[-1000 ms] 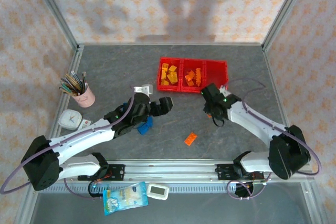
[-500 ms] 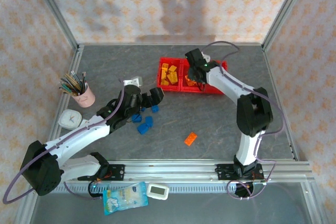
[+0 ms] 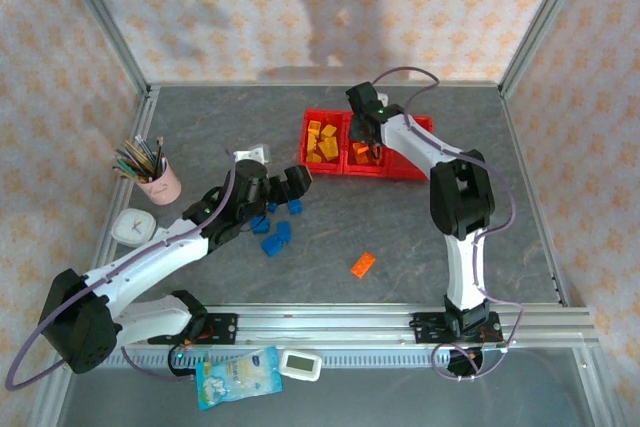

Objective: Sort the legos into containers by color
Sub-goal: Place the lego in the container, then pick up the lego from the bottom-center of the table.

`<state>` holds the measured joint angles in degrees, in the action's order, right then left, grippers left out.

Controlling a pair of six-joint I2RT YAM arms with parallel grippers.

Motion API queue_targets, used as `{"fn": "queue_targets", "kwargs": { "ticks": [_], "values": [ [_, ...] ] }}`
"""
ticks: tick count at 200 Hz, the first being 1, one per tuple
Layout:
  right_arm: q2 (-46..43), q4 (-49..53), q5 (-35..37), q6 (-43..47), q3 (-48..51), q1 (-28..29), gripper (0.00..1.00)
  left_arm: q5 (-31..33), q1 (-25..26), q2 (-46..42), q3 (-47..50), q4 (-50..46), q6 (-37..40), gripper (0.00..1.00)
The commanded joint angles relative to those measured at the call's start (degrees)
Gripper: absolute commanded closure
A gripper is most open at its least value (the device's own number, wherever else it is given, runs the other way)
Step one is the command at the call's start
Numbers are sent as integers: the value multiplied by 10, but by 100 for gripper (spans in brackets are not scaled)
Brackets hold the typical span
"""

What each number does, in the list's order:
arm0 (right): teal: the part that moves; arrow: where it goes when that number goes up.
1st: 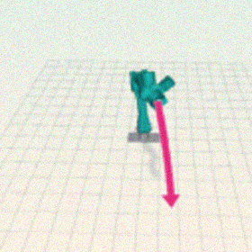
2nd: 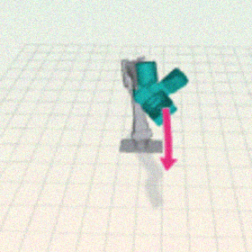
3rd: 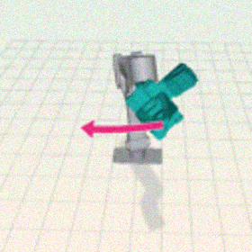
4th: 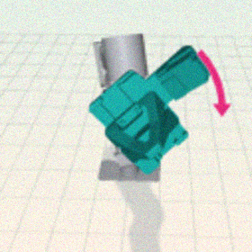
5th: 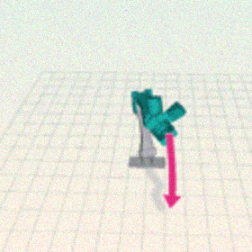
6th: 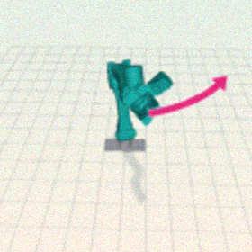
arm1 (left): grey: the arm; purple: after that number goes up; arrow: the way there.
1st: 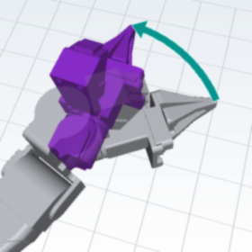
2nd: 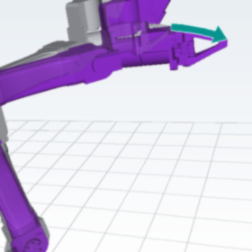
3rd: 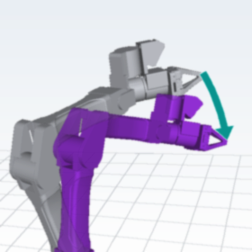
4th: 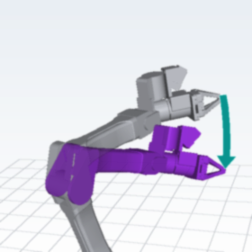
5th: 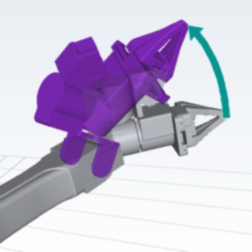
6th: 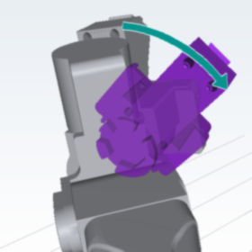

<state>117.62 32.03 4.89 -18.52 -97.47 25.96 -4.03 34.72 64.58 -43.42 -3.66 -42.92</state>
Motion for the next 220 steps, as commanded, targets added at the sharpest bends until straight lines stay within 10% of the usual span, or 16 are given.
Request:
{"fn": "queue_targets", "kwargs": {
  "ticks": [1,125,220],
  "values": [
    [-90,8,13,6,51,15,43,-7,-6,-14,-16,-17,17,1],
    [-360,65,9,-214,431,181,27,-1,72,-40,33,-22,-20,1],
    [-357,34,-11,-437,539,346,19,27,99,-56,69,-42,-42,1]
  ]
}}
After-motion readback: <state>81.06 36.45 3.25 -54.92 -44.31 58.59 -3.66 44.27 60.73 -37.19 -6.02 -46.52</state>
